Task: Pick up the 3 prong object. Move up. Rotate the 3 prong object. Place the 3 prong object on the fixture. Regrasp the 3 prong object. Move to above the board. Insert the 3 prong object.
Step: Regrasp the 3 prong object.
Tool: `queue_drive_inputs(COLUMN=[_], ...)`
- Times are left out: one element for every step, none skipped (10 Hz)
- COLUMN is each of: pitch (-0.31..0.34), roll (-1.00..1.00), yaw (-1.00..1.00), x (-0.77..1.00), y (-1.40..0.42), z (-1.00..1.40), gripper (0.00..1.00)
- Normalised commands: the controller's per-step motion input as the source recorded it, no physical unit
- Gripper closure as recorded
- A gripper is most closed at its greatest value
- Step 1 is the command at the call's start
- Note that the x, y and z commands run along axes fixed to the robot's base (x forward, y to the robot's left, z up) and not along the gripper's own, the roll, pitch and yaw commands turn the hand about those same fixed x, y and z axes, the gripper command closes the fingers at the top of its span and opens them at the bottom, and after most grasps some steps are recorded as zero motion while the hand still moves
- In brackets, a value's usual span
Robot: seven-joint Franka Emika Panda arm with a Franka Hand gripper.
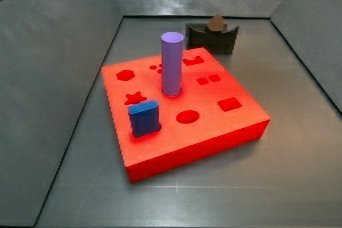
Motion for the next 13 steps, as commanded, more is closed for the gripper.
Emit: queue_drive_inputs(pitch=[-0.077,-0.095,-0.108,-0.110,-0.107,-0.095,-0.074,-0.064,-0.036,-0.014,0.008,0.016,0.020], roll=[0.08,0.07,0.06,0.06,0.06,0.06,0.06,0.06,0.06,0.06,0.06,0.06,0.06], yaw=[0.12,0.09,0.06,0.04,0.01,-0.01,-0.03,-0.04,-0.04,-0.04,-0.03,-0.02,0.01], x=[0.05,0.05,0.06,0.07,0.07,0.08,0.09,0.09,0.10,0.10,0.09,0.09,0.08], y=[0.07,0.06,0.06,0.06,0.05,0.05,0.04,0.04,0.03,0.02,0.01,0.01,0.00], z=[-1.00,-1.00,-1.00,-1.00,-1.00,-1.00,-1.00,-1.00,-0.96,-0.80,-0.61,-0.52,-0.34], gripper=[0.00,0.00,0.00,0.00,0.00,0.00,0.00,0.00,0.00,0.00,0.00,0.00,0.00])
